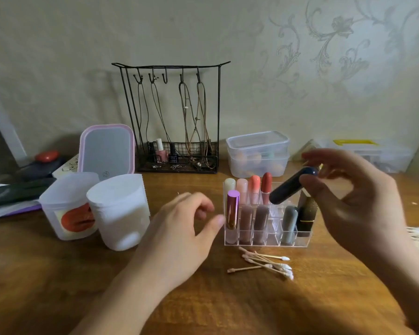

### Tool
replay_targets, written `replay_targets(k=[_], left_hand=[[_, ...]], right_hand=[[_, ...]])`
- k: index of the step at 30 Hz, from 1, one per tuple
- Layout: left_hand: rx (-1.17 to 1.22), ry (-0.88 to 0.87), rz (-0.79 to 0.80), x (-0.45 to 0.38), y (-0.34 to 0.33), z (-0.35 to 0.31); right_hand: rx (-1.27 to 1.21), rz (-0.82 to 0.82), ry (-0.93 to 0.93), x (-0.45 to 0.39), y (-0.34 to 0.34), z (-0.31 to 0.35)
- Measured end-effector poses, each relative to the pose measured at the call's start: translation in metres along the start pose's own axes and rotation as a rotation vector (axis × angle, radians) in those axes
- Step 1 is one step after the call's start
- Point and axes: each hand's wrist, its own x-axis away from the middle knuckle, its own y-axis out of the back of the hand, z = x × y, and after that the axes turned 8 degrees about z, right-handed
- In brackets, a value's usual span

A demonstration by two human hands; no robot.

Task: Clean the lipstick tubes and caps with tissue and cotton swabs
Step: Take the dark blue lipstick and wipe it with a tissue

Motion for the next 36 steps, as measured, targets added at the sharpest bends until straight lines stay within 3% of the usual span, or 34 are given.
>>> replay_targets(k=[2, 4, 8, 13, 19, 22, 24, 26, 28, 30, 33, 36], left_hand=[[0.153, -0.104, -0.061, 0.003, 0.001, -0.008], [0.286, -0.179, 0.028, 0.008, 0.000, -0.018], [0.347, -0.270, 0.206, 0.014, -0.004, -0.030], [0.221, -0.278, 0.223, 0.015, -0.009, -0.027], [0.226, -0.235, 0.250, 0.016, -0.007, -0.027], [0.258, -0.160, 0.251, 0.013, -0.003, -0.019], [0.415, -0.062, 0.194, 0.008, -0.002, -0.012], [0.694, 0.057, 0.116, 0.004, -0.002, -0.011], [0.891, 0.134, 0.056, 0.001, -0.002, -0.013], [1.013, 0.170, 0.015, 0.000, -0.001, -0.015], [1.187, 0.225, -0.025, -0.001, 0.002, -0.015], [1.343, 0.269, -0.034, -0.003, 0.005, -0.013]], right_hand=[[-0.370, 0.092, -0.105, 0.008, 0.000, 0.011], [-0.623, 0.195, -0.143, 0.019, -0.009, 0.016], [-0.733, 0.252, -0.087, 0.032, -0.023, 0.016], [-0.351, 0.318, -0.029, 0.034, -0.021, 0.016], [-0.093, 0.207, 0.122, 0.031, -0.020, 0.017], [-0.140, 0.065, 0.109, 0.025, -0.008, 0.013], [-0.318, 0.019, 0.028, 0.022, 0.000, 0.009], [-0.512, 0.138, -0.098, 0.023, -0.002, 0.008], [-0.535, 0.351, -0.230, 0.030, -0.015, 0.013], [-0.375, 0.450, -0.230, 0.040, -0.029, 0.018], [-0.043, 0.540, -0.084, 0.049, -0.043, 0.027], [0.072, 0.585, -0.078, 0.053, -0.052, 0.032]])
